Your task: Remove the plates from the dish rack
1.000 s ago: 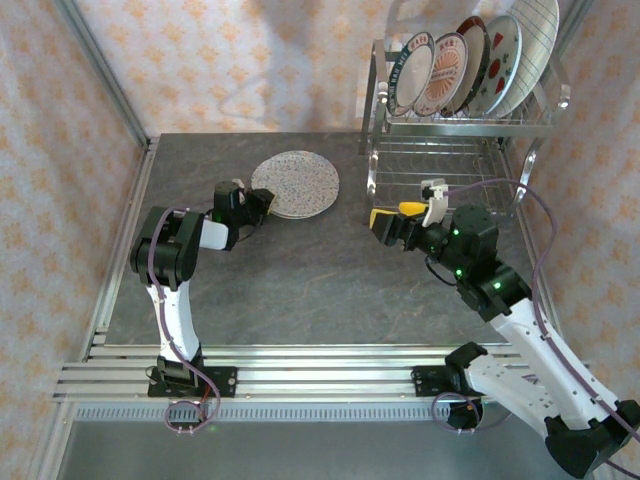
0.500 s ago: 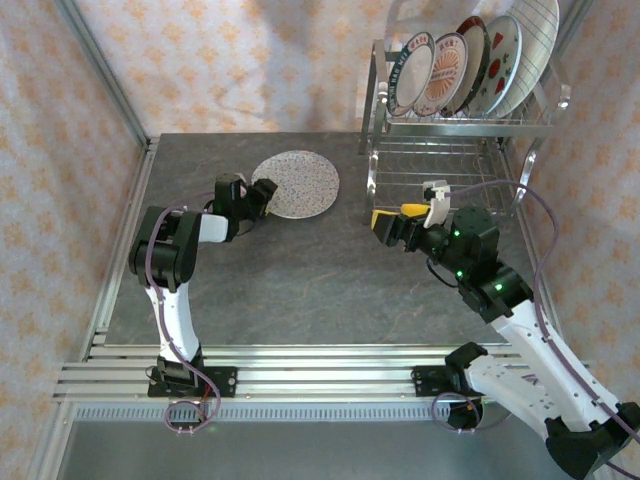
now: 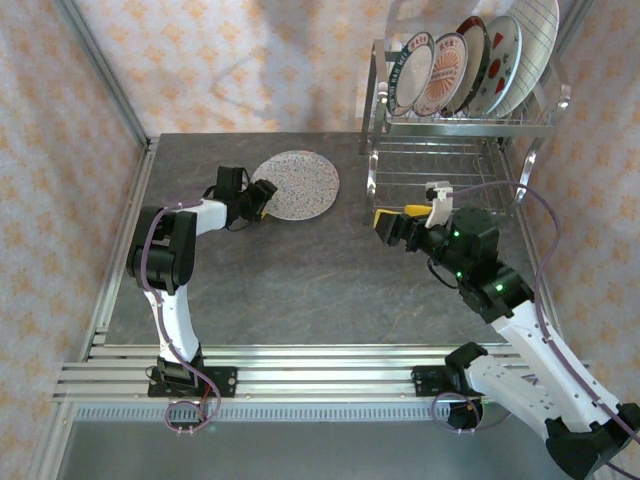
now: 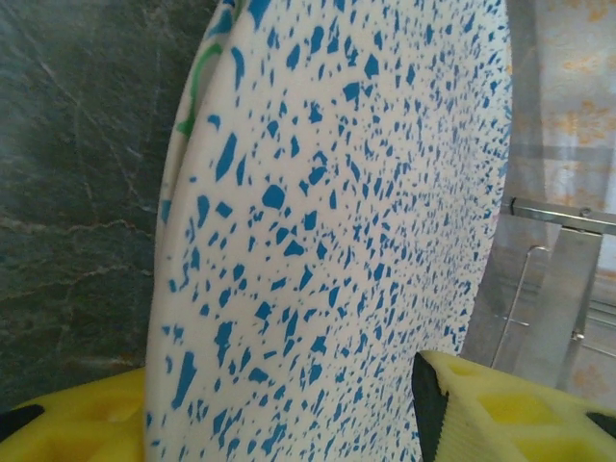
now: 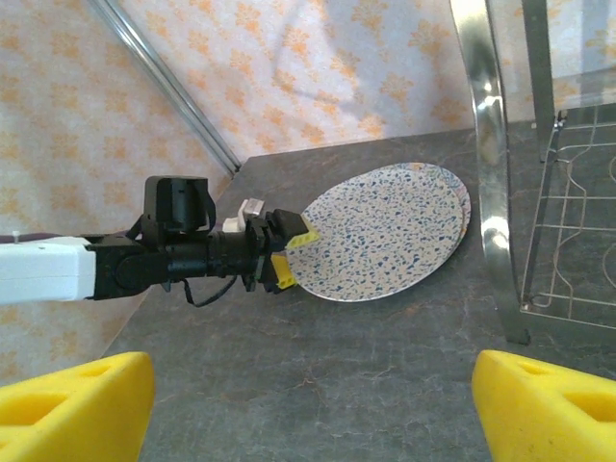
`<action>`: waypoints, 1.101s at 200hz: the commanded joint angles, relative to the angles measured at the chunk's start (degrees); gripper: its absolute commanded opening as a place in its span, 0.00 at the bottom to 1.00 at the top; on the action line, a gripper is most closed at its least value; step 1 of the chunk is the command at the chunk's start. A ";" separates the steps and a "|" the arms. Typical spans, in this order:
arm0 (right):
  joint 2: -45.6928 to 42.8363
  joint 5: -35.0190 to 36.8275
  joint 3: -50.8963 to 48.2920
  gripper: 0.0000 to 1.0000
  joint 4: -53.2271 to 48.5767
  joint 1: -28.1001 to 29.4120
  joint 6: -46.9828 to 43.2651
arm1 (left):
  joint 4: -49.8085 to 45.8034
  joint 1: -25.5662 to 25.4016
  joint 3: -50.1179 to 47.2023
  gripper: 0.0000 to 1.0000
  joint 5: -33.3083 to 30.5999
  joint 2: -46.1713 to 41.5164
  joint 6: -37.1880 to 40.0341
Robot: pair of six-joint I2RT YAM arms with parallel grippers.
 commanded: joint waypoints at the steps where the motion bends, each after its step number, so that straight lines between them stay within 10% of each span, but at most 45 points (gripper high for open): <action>1: -0.84 5.15 2.35 0.86 -2.83 0.41 0.43 | -10.96 0.09 2.81 0.60 -3.11 -2.37 2.77; 139: 10.04 50.79 29.88 0.90 -30.03 -0.19 2.30 | -23.84 -1.65 12.21 0.67 -5.51 0.91 3.75; 220: 28.09 42.71 58.87 0.90 -37.58 -17.65 0.02 | -30.50 -3.55 9.90 0.73 -9.28 -12.76 5.68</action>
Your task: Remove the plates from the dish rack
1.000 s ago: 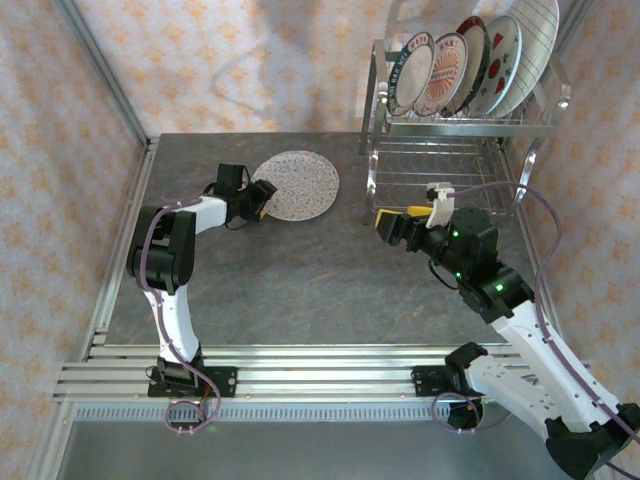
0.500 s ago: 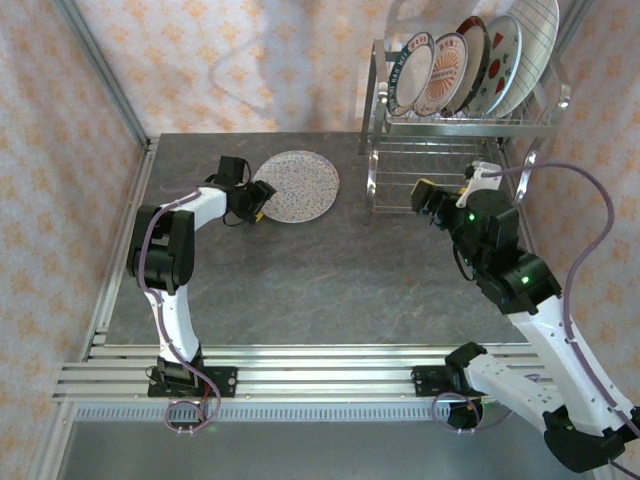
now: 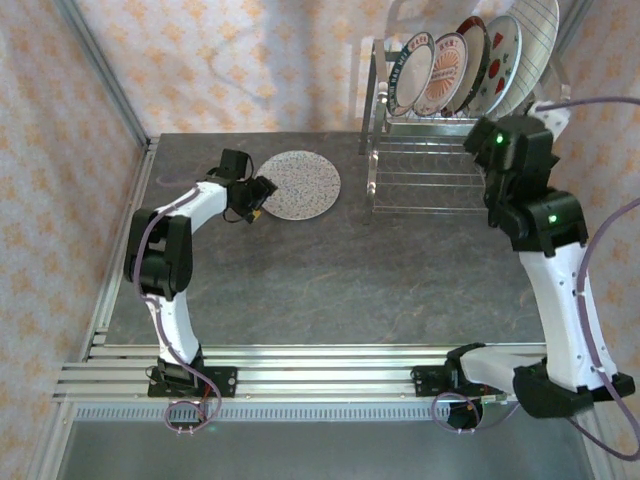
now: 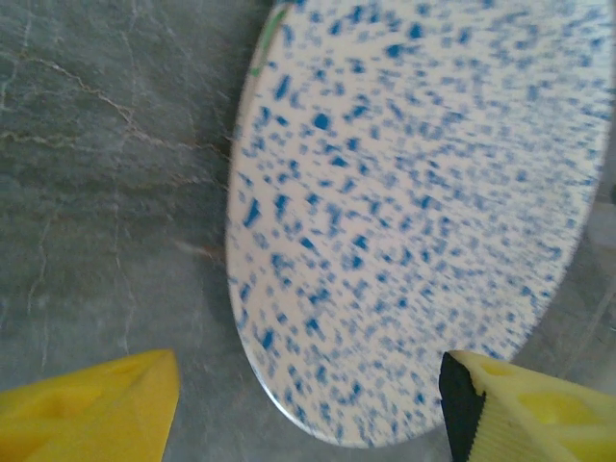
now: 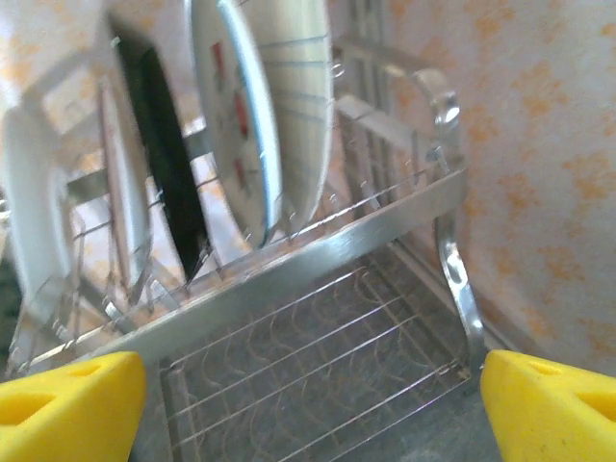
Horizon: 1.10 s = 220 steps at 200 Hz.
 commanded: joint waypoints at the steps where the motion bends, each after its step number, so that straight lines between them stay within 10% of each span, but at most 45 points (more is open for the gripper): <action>1: 3.95 -2.38 7.08 0.90 -3.82 -4.59 -0.33 | -3.88 -1.61 -0.59 0.73 -2.71 -8.34 1.22; 49: 11.48 -11.55 18.58 0.86 -1.19 -16.56 -0.45 | -7.80 -8.61 0.46 0.73 -6.74 -22.51 1.65; 101: 17.27 -41.16 21.29 0.78 10.47 -27.42 -4.54 | -0.60 -18.70 -0.82 0.75 -9.78 -36.49 6.14; 220: 32.99 -54.28 40.92 0.49 4.56 -32.45 -8.42 | 18.74 -25.91 -7.02 0.74 -4.39 -47.22 9.77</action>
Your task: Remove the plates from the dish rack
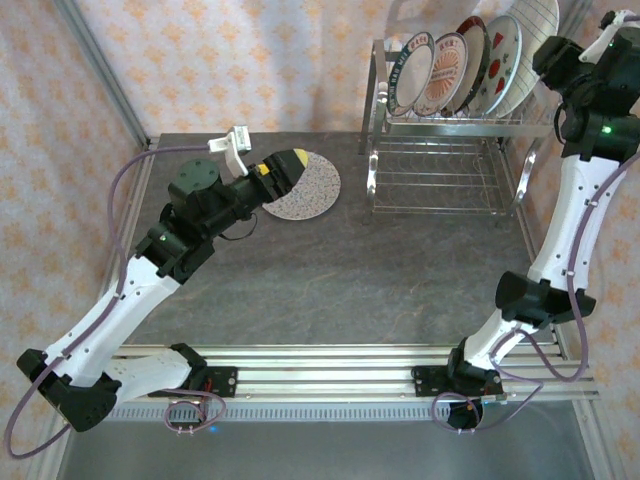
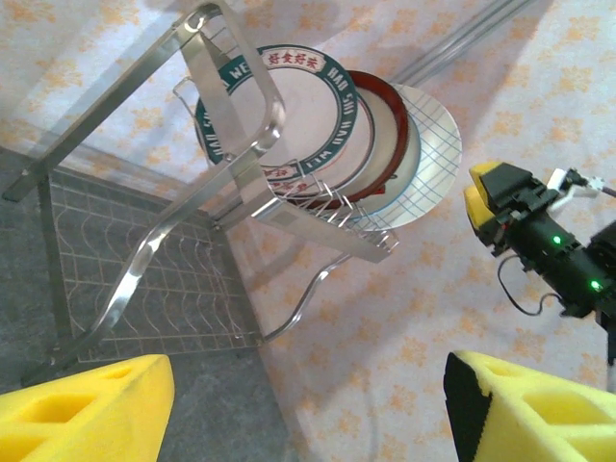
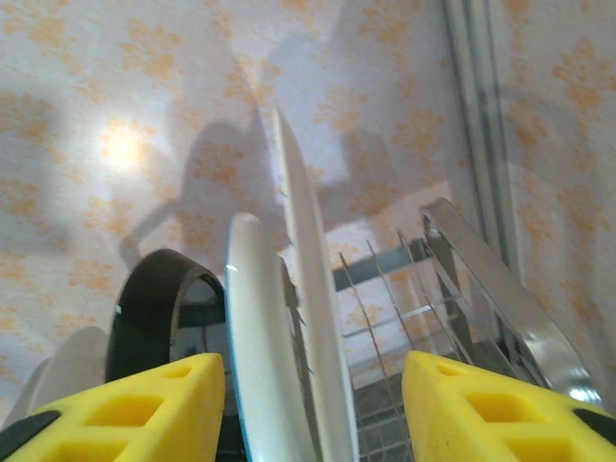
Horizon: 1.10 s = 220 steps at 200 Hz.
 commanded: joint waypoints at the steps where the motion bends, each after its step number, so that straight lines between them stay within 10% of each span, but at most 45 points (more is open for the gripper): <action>1: 3.42 -3.72 5.61 0.49 -2.30 -0.07 -1.19 | 4.59 -0.80 -0.74 0.74 1.75 -0.80 1.87; 220: 10.43 3.21 12.74 0.00 -5.81 5.42 -8.41 | 21.53 -3.04 -4.80 0.72 -6.28 -1.12 -0.09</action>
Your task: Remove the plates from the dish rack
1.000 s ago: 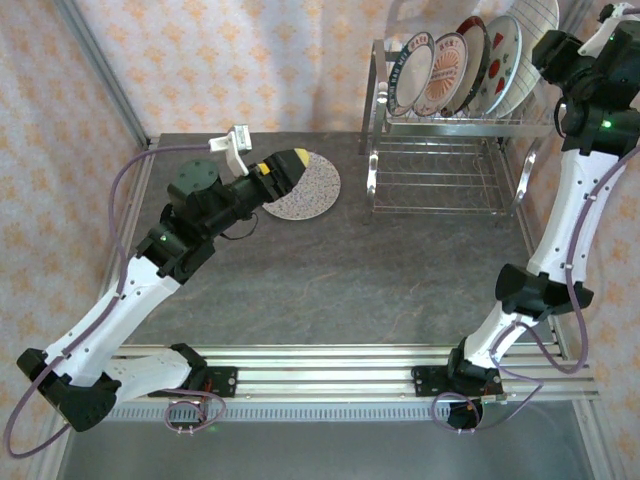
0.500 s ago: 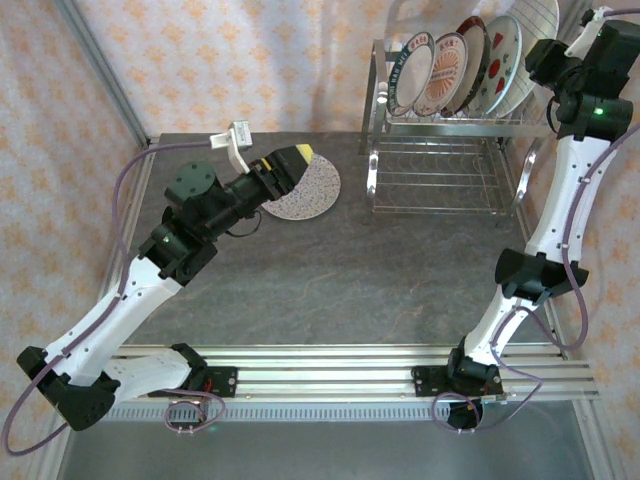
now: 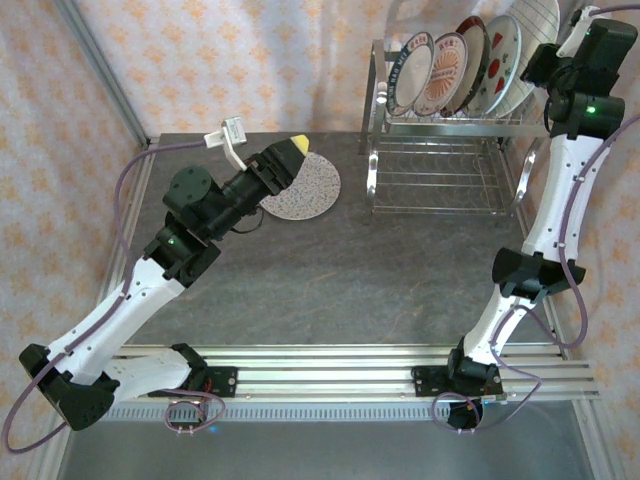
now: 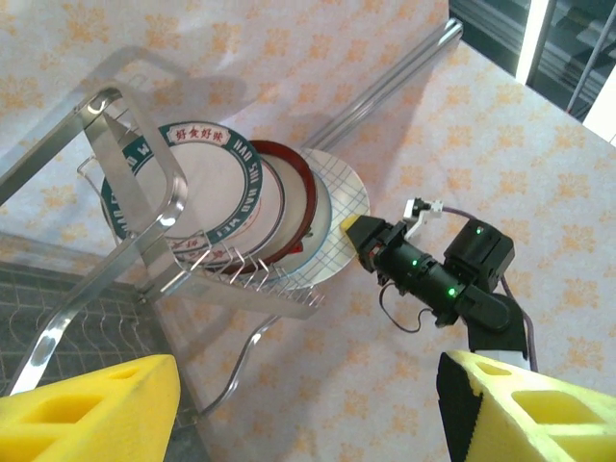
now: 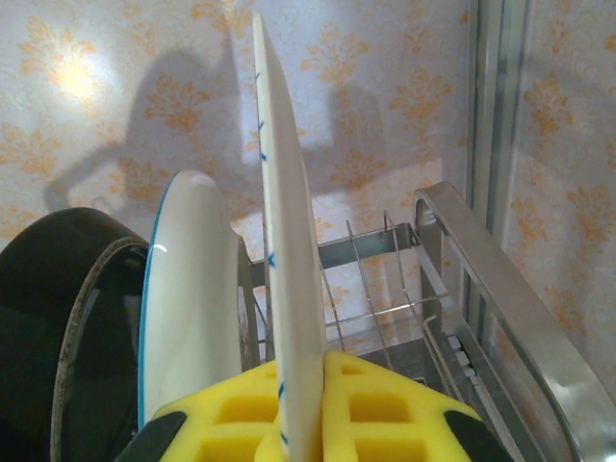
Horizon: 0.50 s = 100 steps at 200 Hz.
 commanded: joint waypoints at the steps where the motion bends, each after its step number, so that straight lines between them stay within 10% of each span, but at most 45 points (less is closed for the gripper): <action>1: -0.18 -0.94 1.85 0.00 0.62 2.56 0.29 | 5.63 -0.44 -1.90 0.72 -2.90 -1.15 -0.01; 100: -3.49 6.15 1.81 0.00 3.08 4.52 -1.46 | 13.45 -0.78 -5.50 0.71 -7.69 -1.20 -1.16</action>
